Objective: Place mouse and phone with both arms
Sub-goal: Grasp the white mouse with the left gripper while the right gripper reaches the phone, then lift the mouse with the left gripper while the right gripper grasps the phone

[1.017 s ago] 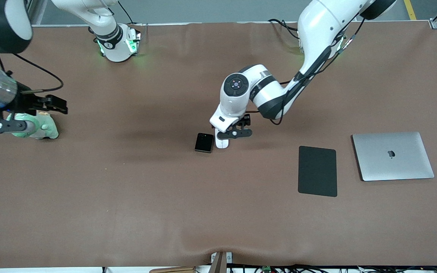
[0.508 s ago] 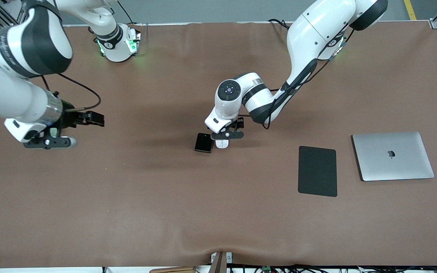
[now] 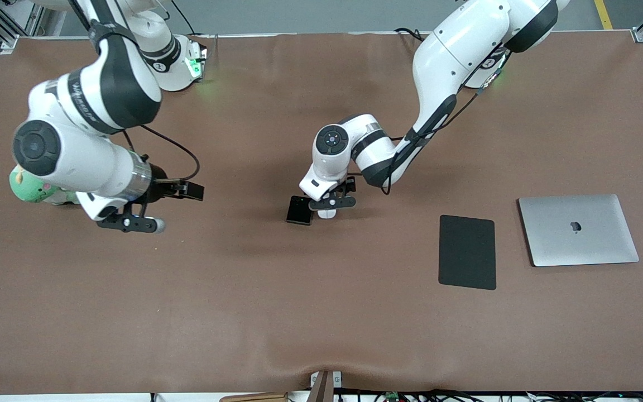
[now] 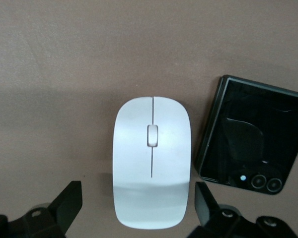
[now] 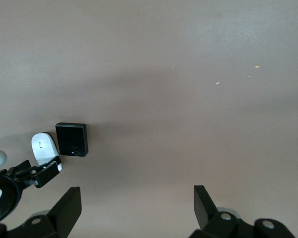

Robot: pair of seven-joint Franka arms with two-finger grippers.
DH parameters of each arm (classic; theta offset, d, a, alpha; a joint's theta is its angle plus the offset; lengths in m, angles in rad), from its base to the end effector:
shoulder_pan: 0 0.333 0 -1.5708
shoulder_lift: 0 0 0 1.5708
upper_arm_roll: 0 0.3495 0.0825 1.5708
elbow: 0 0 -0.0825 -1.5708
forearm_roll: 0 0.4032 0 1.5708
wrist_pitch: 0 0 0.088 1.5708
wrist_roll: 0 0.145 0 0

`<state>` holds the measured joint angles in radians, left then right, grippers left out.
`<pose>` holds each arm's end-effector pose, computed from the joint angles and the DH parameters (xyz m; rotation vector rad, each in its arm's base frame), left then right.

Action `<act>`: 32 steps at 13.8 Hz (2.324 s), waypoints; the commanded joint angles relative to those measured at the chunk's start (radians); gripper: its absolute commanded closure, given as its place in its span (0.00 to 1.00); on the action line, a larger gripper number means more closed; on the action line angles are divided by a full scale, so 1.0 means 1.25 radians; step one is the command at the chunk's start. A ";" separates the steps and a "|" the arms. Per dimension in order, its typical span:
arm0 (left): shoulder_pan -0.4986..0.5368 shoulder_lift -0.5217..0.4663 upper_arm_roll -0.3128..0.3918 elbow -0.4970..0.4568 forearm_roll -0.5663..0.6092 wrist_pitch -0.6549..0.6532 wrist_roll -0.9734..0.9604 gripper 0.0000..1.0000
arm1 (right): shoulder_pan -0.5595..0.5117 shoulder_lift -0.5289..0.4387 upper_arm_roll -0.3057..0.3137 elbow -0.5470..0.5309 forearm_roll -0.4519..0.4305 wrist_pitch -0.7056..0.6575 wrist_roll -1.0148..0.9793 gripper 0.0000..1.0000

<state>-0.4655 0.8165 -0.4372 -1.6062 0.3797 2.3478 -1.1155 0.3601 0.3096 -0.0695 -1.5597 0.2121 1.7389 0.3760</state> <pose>0.4906 -0.5394 0.1538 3.0996 0.1096 -0.0402 0.6269 0.2205 0.4484 -2.9899 0.1986 0.2745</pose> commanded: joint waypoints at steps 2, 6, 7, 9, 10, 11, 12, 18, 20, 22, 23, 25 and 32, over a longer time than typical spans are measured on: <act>-0.010 0.017 0.007 0.021 0.029 0.015 -0.040 0.04 | 0.057 0.067 -0.006 0.046 0.012 0.049 0.094 0.00; -0.012 0.027 0.027 0.021 0.030 0.015 -0.040 0.10 | 0.096 0.140 -0.007 0.066 0.008 0.105 0.145 0.00; -0.012 0.028 0.027 0.021 0.030 0.015 -0.040 0.10 | 0.097 0.153 -0.007 0.066 0.008 0.119 0.145 0.00; -0.012 0.027 0.028 0.021 0.030 0.015 -0.040 0.16 | 0.108 0.178 -0.007 0.066 0.007 0.140 0.146 0.00; -0.012 0.025 0.028 0.021 0.030 0.015 -0.039 0.22 | 0.119 0.191 -0.007 0.067 0.006 0.145 0.146 0.00; -0.010 0.024 0.028 0.022 0.030 0.015 -0.038 0.34 | 0.129 0.201 -0.007 0.066 0.006 0.161 0.146 0.00; -0.009 0.022 0.028 0.021 0.031 0.014 -0.037 0.49 | 0.138 0.211 -0.007 0.065 0.007 0.188 0.146 0.00; 0.020 -0.015 0.027 0.011 0.031 -0.027 -0.033 0.60 | 0.193 0.269 -0.007 0.066 0.005 0.279 0.226 0.00; 0.082 -0.060 0.027 -0.005 0.034 -0.106 -0.015 0.60 | 0.209 0.281 -0.007 0.065 0.005 0.308 0.232 0.00; 0.154 -0.087 0.027 -0.016 0.035 -0.142 0.060 0.60 | 0.202 0.280 -0.007 0.062 0.000 0.309 0.225 0.00; 0.190 -0.104 0.027 -0.033 0.035 -0.142 0.092 0.60 | 0.202 0.281 -0.007 0.061 -0.002 0.310 0.221 0.00; 0.293 -0.130 0.022 -0.068 0.037 -0.132 0.192 0.59 | 0.216 0.293 -0.007 0.061 -0.009 0.323 0.221 0.00; 0.512 -0.149 0.014 -0.113 0.036 -0.112 0.552 0.59 | 0.283 0.378 -0.009 0.059 -0.075 0.397 0.293 0.00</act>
<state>0.1465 0.6508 -0.4029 -1.7063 0.4061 2.1792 -0.4824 0.6994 0.7438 -0.0737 -1.5091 0.1737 2.2248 0.7029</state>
